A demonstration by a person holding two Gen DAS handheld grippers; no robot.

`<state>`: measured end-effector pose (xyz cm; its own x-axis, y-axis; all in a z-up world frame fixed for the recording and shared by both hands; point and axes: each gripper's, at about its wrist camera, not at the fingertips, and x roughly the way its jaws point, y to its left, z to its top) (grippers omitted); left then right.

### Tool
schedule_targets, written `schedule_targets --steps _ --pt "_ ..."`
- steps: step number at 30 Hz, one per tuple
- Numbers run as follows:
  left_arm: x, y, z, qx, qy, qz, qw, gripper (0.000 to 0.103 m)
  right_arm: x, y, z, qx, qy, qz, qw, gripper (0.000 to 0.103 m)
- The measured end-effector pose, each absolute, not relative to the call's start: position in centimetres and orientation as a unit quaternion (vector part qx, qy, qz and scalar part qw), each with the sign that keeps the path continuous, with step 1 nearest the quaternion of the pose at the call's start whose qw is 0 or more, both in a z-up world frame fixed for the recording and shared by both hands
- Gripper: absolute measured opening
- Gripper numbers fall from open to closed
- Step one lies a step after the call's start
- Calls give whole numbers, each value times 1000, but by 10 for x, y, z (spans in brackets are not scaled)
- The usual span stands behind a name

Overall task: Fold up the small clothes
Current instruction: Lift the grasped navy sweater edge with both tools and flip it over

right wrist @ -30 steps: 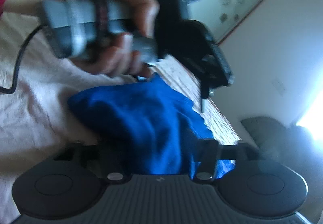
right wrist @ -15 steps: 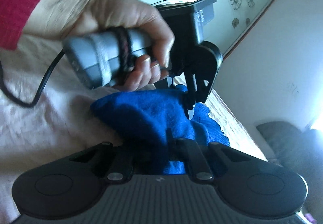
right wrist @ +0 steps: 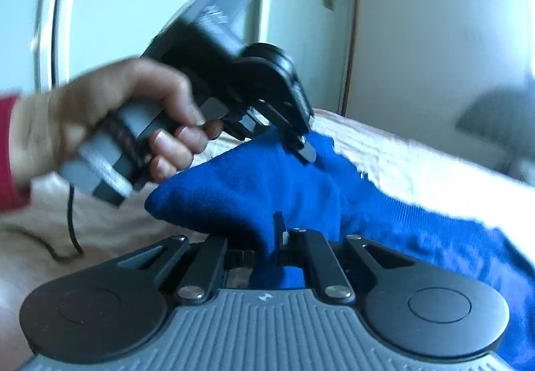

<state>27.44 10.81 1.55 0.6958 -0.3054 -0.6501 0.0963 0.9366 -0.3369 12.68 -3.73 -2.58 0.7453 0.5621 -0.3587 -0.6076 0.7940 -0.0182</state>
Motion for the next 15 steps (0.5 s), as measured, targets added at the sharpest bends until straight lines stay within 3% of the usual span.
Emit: schedule_targets --steps 10,15 --pt "259 69 46 -123 334 -104 929 9 158 -107 -28 171 222 356 892 7" --pt "256 50 55 -126 326 -112 930 9 161 -133 -28 211 216 353 886 7"
